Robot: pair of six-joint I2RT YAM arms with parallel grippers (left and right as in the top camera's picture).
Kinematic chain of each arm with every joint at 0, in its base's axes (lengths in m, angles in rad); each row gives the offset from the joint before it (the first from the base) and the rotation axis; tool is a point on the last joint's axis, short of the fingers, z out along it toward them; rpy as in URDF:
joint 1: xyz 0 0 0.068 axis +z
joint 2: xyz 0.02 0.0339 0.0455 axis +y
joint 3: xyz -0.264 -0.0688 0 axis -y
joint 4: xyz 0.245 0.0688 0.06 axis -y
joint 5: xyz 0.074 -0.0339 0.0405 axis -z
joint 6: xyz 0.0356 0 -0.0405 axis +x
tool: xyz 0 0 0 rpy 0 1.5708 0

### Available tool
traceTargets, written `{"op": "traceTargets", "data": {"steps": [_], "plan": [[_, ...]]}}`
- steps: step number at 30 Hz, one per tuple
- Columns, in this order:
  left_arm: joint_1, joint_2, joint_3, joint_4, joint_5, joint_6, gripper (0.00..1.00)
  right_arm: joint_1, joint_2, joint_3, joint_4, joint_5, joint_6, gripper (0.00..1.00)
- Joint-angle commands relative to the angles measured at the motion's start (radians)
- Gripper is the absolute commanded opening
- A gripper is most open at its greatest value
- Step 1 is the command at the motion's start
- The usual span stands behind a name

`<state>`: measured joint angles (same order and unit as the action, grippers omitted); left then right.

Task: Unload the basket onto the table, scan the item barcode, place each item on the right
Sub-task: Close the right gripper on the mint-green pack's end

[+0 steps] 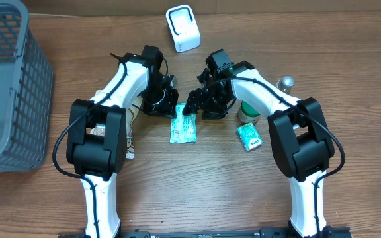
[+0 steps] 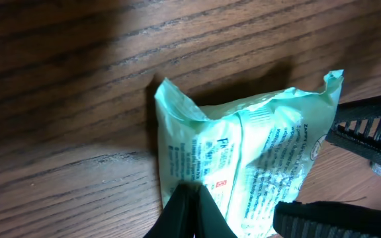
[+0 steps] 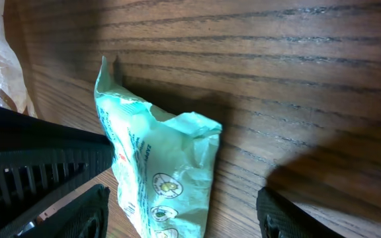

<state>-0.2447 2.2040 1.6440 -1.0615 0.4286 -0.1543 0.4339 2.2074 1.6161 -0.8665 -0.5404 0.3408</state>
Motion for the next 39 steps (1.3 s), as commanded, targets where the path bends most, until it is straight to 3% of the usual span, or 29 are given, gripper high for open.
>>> {"op": "traceTargets", "data": {"steps": [1,9,17,25,31,39], "plan": [[-0.001,0.018,-0.007,0.011,-0.022,-0.01,0.04,0.004,-0.017,-0.007,0.008,-0.024,0.016,0.66],[-0.001,0.018,-0.007,0.024,-0.021,-0.01,0.04,0.004,-0.017,-0.058,0.104,-0.068,0.129,0.54],[-0.001,0.018,-0.007,0.022,-0.021,-0.01,0.05,0.004,-0.017,-0.121,0.16,-0.076,0.135,0.46],[-0.001,0.018,-0.007,0.022,-0.021,-0.01,0.04,0.004,-0.017,-0.123,0.213,-0.122,0.135,0.43],[-0.001,0.018,-0.007,0.022,-0.021,-0.01,0.04,0.004,-0.017,-0.123,0.22,-0.135,0.135,0.36],[-0.001,0.018,-0.007,0.022,-0.022,-0.01,0.04,0.004,-0.017,-0.123,0.22,-0.135,0.134,0.35]]}}
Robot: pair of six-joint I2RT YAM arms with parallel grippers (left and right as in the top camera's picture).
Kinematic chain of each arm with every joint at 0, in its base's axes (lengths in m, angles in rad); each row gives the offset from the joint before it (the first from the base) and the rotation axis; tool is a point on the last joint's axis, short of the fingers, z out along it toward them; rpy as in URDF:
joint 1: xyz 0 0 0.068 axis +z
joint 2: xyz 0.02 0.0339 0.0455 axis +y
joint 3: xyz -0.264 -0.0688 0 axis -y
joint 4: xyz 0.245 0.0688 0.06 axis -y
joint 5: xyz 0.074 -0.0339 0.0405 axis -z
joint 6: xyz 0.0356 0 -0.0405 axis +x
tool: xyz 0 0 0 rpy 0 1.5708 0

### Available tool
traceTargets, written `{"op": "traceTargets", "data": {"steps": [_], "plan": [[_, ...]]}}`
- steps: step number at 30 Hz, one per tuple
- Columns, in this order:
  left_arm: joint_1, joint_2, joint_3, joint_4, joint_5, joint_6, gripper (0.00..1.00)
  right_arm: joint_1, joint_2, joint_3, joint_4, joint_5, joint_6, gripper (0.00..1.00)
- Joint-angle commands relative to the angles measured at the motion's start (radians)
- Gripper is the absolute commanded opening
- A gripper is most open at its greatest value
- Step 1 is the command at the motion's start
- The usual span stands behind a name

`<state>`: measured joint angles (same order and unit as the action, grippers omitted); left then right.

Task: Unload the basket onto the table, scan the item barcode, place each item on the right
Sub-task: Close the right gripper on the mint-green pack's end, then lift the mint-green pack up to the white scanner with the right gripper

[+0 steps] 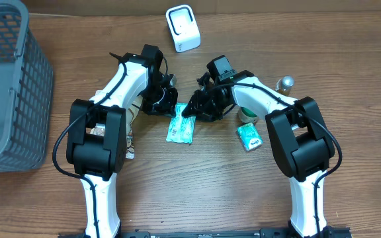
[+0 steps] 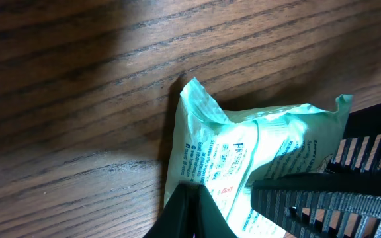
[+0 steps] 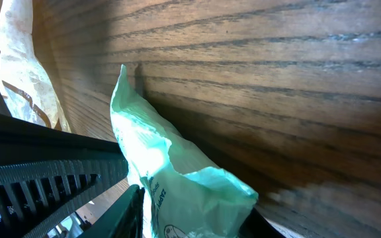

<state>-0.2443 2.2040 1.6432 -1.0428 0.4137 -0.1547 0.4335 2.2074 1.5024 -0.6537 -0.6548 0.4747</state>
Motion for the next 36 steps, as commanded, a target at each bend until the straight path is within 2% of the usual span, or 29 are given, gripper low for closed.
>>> {"op": "traceTargets", "data": {"steps": [1,6,10,11,20,23,25,30,36], "plan": [[-0.001,0.018,-0.006,0.003,-0.006,-0.01,0.04,0.005,-0.017,-0.01,0.006,-0.021,0.0,0.35],[-0.001,0.018,-0.006,0.003,-0.007,-0.01,0.04,0.005,-0.017,-0.01,0.006,-0.021,-0.011,0.31],[-0.001,0.018,-0.006,0.003,-0.007,-0.01,0.04,0.005,-0.017,-0.01,0.005,-0.034,-0.012,0.14],[-0.001,0.018,-0.006,0.003,-0.007,-0.01,0.04,0.005,-0.017,-0.01,0.002,-0.051,-0.025,0.13],[-0.001,0.018,-0.006,0.004,-0.007,-0.01,0.04,0.005,-0.017,-0.01,-0.025,-0.087,-0.086,0.13],[-0.001,0.018,-0.006,0.004,-0.007,-0.01,0.04,0.005,-0.017,-0.01,-0.03,-0.088,-0.086,0.2],[-0.001,0.018,-0.006,0.005,-0.007,-0.01,0.04,0.005,-0.017,-0.01,-0.032,-0.087,-0.086,0.21],[0.0,0.016,-0.004,0.005,-0.005,-0.011,0.04,0.005,-0.017,-0.009,-0.028,-0.072,-0.089,0.15],[0.05,-0.033,0.039,0.016,-0.001,-0.06,0.04,0.005,-0.025,0.0,-0.033,-0.073,-0.155,0.07]]}}
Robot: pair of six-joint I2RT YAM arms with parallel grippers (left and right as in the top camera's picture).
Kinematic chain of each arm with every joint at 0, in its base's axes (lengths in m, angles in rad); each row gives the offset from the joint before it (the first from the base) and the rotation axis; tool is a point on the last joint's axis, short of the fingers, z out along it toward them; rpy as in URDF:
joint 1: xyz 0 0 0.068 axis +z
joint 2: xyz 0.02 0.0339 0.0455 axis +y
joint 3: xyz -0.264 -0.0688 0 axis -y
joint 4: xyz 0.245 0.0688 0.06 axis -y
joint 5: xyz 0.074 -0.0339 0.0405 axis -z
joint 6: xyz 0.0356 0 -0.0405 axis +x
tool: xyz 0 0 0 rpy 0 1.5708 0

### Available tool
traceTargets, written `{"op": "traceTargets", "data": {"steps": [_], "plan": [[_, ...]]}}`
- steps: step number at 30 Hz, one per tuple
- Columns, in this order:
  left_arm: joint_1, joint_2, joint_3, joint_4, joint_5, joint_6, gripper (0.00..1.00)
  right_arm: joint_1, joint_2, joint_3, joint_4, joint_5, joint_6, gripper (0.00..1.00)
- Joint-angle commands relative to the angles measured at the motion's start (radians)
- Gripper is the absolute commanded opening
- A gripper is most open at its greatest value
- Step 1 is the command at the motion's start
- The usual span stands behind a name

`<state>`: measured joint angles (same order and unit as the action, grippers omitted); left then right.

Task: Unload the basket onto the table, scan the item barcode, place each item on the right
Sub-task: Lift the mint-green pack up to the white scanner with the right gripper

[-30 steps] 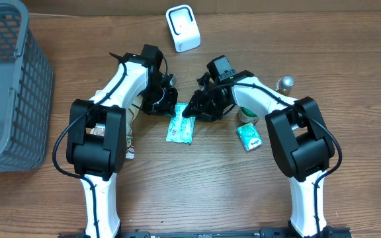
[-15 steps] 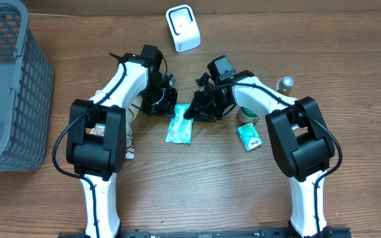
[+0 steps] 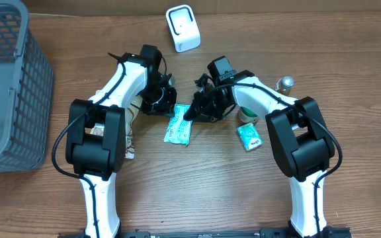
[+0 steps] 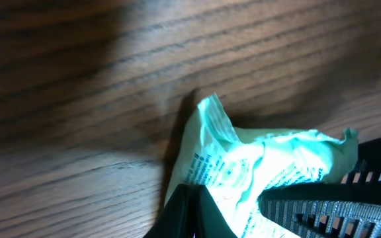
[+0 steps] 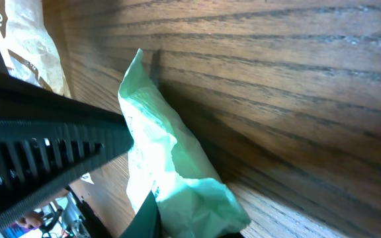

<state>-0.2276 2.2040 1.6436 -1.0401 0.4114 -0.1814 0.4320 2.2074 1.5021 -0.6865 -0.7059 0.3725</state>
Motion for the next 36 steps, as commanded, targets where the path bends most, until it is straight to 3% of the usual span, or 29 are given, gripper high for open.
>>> {"op": "traceTargets", "data": {"steps": [1,6,10,12,14,15,19,23,36], "plan": [[0.047,-0.046,0.055,0.011,0.0,-0.033,0.04,0.006,-0.031,0.005,-0.002,-0.021,-0.068,0.06],[0.133,-0.135,0.149,-0.003,-0.065,-0.032,0.04,0.005,-0.087,0.056,-0.013,-0.012,-0.116,0.04],[0.232,-0.225,0.241,0.011,-0.16,-0.033,0.05,0.005,-0.158,0.165,-0.094,0.134,-0.166,0.04],[0.272,-0.255,0.271,0.032,-0.182,-0.033,0.12,0.005,-0.187,0.25,-0.147,0.214,-0.213,0.04],[0.313,-0.281,0.29,0.061,-0.19,-0.033,0.24,0.005,-0.203,0.348,-0.189,0.282,-0.251,0.04],[0.328,-0.291,0.291,0.074,-0.19,-0.033,0.36,0.005,-0.208,0.397,-0.203,0.318,-0.252,0.04],[0.377,-0.302,0.29,0.069,-0.19,-0.032,1.0,0.006,-0.21,0.583,-0.195,0.448,-0.299,0.04],[0.391,-0.295,0.289,0.065,-0.196,-0.032,1.0,0.007,-0.21,0.647,-0.06,0.564,-0.351,0.04],[0.391,-0.295,0.289,0.065,-0.209,-0.032,1.0,0.092,-0.085,0.646,0.306,0.982,-0.736,0.04]]}}
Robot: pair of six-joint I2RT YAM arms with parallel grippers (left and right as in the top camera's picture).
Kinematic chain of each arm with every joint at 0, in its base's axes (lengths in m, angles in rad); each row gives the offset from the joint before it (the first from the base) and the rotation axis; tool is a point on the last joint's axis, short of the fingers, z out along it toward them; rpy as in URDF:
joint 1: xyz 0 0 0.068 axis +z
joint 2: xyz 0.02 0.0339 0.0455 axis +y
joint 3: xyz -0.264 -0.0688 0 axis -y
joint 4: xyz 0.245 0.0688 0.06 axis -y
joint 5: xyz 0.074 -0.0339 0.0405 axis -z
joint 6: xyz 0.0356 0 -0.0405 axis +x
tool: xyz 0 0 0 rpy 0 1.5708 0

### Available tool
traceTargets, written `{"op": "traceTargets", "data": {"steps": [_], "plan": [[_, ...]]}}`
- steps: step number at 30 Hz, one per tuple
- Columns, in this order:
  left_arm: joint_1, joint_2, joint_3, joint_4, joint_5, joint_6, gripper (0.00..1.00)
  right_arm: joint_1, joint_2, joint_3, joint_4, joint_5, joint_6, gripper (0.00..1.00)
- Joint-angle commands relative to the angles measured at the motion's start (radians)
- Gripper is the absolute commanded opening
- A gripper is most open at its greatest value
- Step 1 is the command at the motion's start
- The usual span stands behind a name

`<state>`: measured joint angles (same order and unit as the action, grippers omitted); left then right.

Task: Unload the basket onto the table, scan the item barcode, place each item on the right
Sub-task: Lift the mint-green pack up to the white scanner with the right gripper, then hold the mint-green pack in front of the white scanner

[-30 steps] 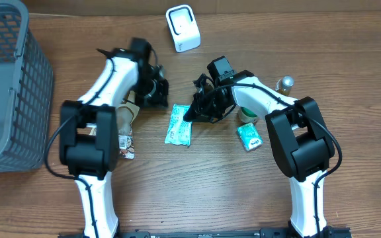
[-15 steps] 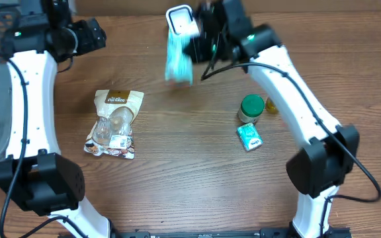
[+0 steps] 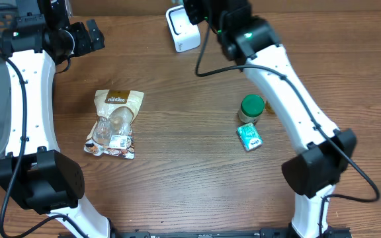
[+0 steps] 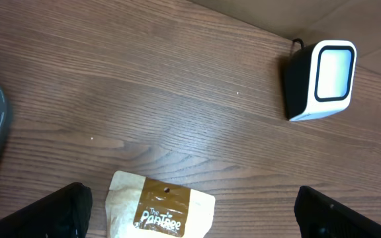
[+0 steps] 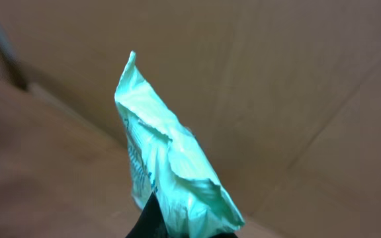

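A crumpled mint-green packet [image 5: 170, 158] fills the right wrist view, with my right gripper [image 5: 177, 225] shut on its lower end. It is held up in the air against a brown cardboard backdrop. In the overhead view that gripper [image 3: 200, 12] is high at the far edge, just right of the white scanner [image 3: 180, 32], and the packet is hidden there. The scanner [image 4: 323, 79] shows its light face in the left wrist view. My left gripper [image 3: 88, 36] is open and empty at the far left, above a brown snack pouch [image 4: 161, 210].
The snack pouch [image 3: 113, 122] lies left of centre. A green-lidded jar [image 3: 251, 108] and a small green pack [image 3: 249, 137] sit to the right. A grey basket stands at the left edge.
My right gripper, then low on the table and shut on the green packet, now holds it in the air beside the scanner. My left gripper has left the packet and is open at the far left.
The packet first lay flat mid-table with both grippers at it, the right one open around its end. The right gripper was then shut on it and the packet was tilted up on edge. Now it is off the table near the scanner, and the left arm has drawn away.
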<state>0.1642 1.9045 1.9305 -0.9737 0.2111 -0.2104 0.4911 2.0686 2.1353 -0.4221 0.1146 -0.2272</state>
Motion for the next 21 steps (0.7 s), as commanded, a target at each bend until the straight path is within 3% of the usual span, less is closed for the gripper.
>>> {"op": "traceTargets", "data": {"steps": [1,5,16,21], "plan": [[-0.001,0.005,0.002,-0.002,-0.009,-0.003,1.0,0.039,0.071,0.013,0.063,0.183,-0.168,0.04],[-0.001,0.005,0.002,-0.002,-0.009,-0.003,0.99,0.052,0.149,0.013,0.151,0.238,-0.277,0.04],[-0.001,0.005,0.002,-0.002,-0.009,-0.003,1.0,0.05,0.37,0.012,0.409,0.297,-0.344,0.04],[-0.001,0.005,0.002,-0.002,-0.009,-0.003,0.99,0.05,0.436,0.012,0.502,0.31,-0.487,0.04]]}}
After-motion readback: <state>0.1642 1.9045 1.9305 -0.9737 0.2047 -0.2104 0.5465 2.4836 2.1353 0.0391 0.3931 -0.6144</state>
